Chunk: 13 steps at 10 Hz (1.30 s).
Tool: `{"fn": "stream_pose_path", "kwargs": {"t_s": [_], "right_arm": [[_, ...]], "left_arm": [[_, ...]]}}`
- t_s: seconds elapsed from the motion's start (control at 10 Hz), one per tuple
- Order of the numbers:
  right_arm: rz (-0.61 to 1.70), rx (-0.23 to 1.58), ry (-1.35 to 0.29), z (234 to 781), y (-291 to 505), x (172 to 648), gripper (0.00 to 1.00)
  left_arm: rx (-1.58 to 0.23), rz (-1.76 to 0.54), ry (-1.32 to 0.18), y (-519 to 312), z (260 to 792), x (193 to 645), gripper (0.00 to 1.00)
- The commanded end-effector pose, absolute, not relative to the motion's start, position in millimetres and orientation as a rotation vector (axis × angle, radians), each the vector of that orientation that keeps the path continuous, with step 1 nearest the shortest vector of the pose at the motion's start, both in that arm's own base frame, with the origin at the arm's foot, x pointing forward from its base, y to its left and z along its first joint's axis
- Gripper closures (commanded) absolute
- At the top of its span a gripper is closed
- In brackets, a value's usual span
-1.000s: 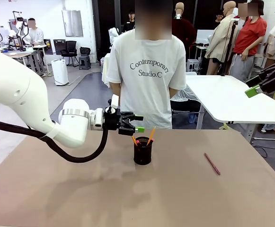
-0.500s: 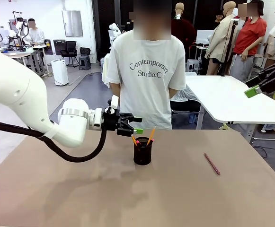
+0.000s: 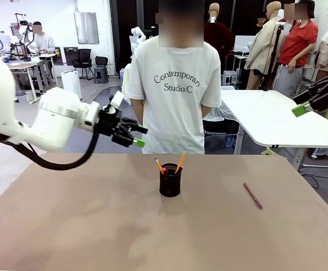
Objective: Place the pens into the pen holder.
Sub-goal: Pick up a writing instrument from the table and place it into the Pen holder.
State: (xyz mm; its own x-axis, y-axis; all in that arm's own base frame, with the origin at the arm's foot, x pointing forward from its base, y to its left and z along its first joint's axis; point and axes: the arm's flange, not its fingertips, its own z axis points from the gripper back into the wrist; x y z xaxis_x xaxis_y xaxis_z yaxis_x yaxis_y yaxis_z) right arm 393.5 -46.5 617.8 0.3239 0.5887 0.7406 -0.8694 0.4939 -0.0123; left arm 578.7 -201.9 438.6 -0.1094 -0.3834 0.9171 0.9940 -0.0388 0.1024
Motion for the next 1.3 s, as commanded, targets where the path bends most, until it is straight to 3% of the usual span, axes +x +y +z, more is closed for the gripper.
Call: {"fn": "stream_pose_path", "kwargs": {"t_s": [0.0,0.4,0.8,1.2], "right_arm": [[1.003,0.453,-0.793,618.4,-46.1,394.6,0.00],[1.003,0.453,-0.793,618.4,-46.1,394.6,0.00],[1.003,0.453,-0.793,618.4,-46.1,394.6,0.00],[1.003,0.453,-0.793,618.4,-46.1,394.6,0.00]], "left_arm": [[-0.713,-1.444,-0.831,-175.0,477.2,559.2,0.00],[-0.456,-1.391,-0.783,-146.3,534.3,529.2,0.00],[-0.526,-1.349,-0.778,-103.1,567.6,518.0,0.00],[-0.570,-1.312,-0.812,-87.9,557.5,500.1,0.00]]}}
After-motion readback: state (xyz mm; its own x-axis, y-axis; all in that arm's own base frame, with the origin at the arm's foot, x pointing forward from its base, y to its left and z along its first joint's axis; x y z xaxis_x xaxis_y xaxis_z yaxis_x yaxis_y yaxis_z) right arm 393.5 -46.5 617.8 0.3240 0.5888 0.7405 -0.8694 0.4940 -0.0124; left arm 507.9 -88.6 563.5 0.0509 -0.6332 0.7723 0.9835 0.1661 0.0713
